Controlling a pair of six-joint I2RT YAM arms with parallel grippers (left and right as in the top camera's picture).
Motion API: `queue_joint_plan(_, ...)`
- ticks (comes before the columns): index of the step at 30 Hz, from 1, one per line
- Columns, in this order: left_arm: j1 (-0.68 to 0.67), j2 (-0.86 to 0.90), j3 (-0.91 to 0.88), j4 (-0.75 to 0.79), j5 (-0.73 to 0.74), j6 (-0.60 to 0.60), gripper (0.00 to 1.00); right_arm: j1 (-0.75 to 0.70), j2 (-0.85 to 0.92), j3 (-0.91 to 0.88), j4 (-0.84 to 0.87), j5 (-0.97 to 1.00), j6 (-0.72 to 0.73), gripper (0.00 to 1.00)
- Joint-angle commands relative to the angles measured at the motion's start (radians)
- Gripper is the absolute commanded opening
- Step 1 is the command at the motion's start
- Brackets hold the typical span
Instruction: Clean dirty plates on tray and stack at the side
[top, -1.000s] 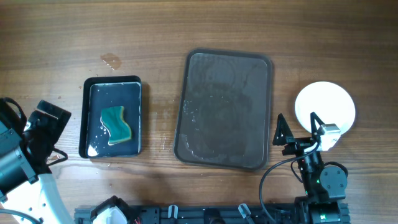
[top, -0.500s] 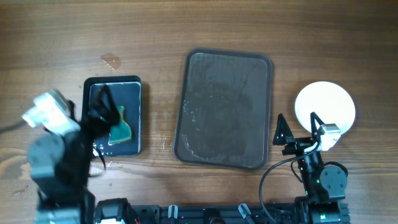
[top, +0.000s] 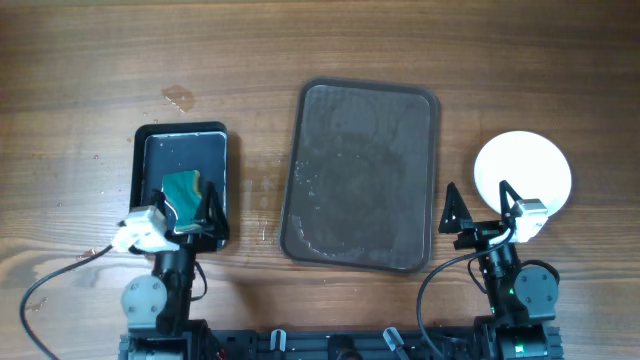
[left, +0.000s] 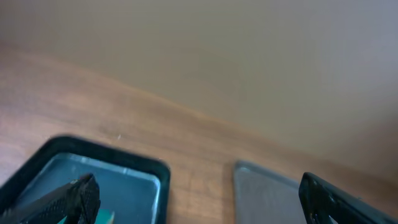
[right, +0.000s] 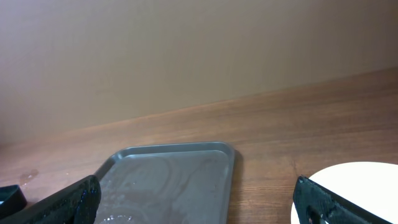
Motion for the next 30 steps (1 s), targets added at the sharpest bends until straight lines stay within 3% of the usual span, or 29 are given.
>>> queue_joint_plan(1,-0.024,-0.014,-0.098,0.063,-0.018,0.020,1.00,0.002,-0.009,-0.001,0.002,0.016,0.009,1.00)
queue_joint_plan(30,-0.039,-0.012,-0.111,0.054,-0.014,0.020,1.00,0.002,-0.009,-0.001,0.002,0.016,0.009,1.00)
